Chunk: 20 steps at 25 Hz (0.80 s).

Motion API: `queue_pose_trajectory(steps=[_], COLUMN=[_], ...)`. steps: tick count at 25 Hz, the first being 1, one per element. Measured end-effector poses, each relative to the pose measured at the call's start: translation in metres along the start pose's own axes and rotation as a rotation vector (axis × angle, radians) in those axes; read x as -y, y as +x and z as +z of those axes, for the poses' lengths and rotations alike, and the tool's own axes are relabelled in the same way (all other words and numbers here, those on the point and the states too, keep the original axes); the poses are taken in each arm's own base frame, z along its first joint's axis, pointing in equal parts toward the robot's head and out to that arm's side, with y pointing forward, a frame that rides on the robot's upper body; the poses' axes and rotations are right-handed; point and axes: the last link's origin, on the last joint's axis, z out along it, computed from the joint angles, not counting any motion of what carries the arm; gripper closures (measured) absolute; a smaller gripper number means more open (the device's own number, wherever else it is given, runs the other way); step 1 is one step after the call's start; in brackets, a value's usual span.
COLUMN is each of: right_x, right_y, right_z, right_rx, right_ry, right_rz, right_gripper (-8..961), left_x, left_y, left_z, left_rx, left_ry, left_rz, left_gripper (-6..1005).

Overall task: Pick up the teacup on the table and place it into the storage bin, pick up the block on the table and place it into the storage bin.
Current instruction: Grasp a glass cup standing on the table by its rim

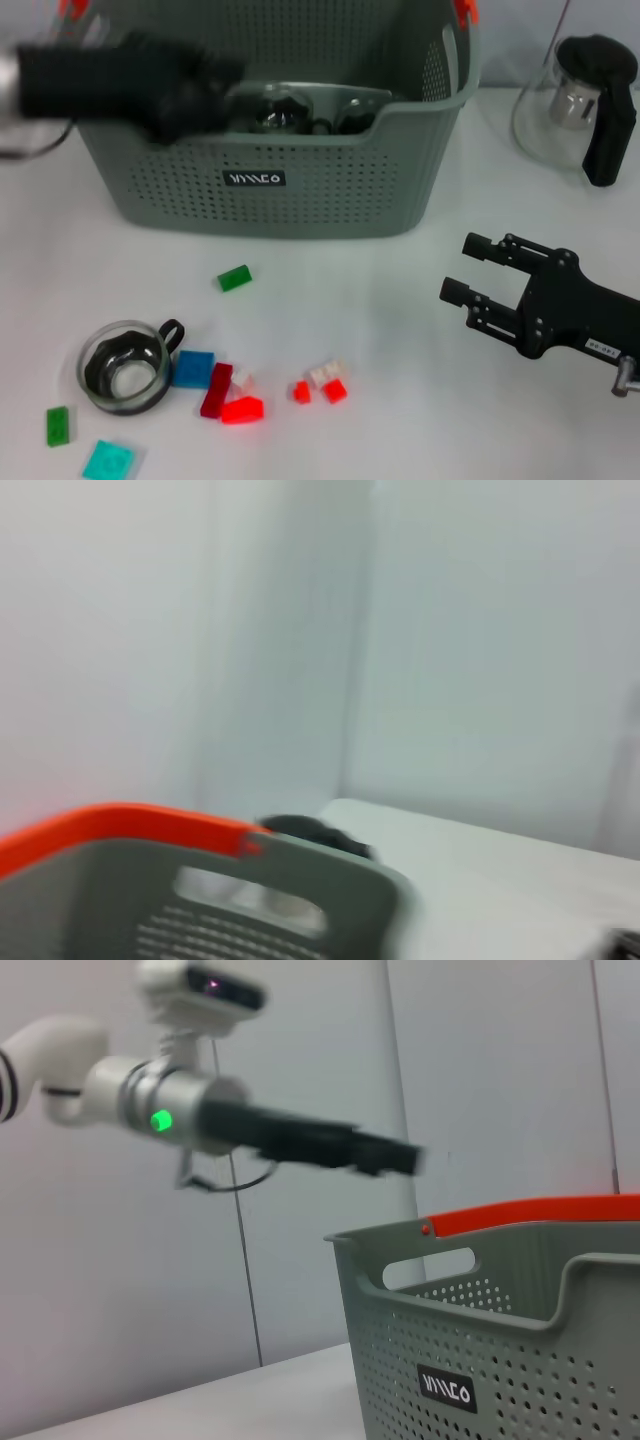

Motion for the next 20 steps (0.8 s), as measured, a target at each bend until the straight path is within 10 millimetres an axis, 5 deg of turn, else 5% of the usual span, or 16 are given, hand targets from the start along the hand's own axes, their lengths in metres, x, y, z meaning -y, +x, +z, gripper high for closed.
queue_pose_trajectory(steps=[10,20], right_x=[-0.001,-0.002], right_y=[0.000,0.003], right_z=[0.000,0.001], right_rx=[0.000,-0.006], right_ry=[-0.005,0.002], right_rz=[0.002,0.011], right_gripper=[314,314], left_x=[-0.022,-0.023], left_y=[-0.070,-0.096], left_z=[-0.040,-0.044], left_rx=[0.253,0.476], left_ry=[0.055,0.063], left_rz=[-0.073,-0.106], left_gripper=[539,540])
